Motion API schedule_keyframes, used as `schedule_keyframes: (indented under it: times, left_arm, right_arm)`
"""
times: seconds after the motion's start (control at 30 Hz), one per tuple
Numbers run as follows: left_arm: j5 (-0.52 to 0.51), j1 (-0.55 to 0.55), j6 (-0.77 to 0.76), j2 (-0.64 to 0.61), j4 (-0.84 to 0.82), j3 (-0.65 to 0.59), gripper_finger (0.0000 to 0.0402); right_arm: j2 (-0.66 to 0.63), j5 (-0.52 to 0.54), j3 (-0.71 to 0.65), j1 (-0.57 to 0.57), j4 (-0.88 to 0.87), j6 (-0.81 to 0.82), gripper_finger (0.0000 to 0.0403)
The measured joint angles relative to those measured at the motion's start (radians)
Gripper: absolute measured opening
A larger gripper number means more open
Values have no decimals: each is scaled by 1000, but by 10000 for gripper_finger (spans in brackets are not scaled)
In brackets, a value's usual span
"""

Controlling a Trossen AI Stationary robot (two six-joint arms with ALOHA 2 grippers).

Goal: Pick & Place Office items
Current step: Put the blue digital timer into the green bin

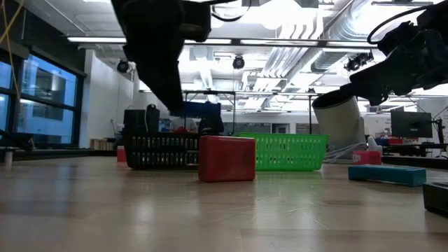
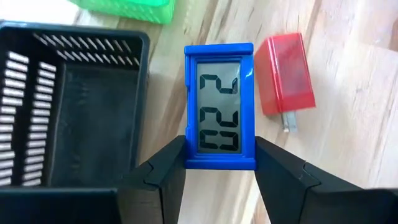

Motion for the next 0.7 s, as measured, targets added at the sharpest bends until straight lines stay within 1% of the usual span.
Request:
schedule_keyframes:
  times: [0.27,0.5,0.7]
  left_arm:
    - [89,100,143,0,43,4,161]
    - [139,175,259,0,35,68,161]
    - [151,247,349,0,8,116,161]
  right_arm:
    - [0,0,0,0,0,0,207]
    - [0,0,0,0,0,0,207]
    - [0,0,0,0,0,0,207]
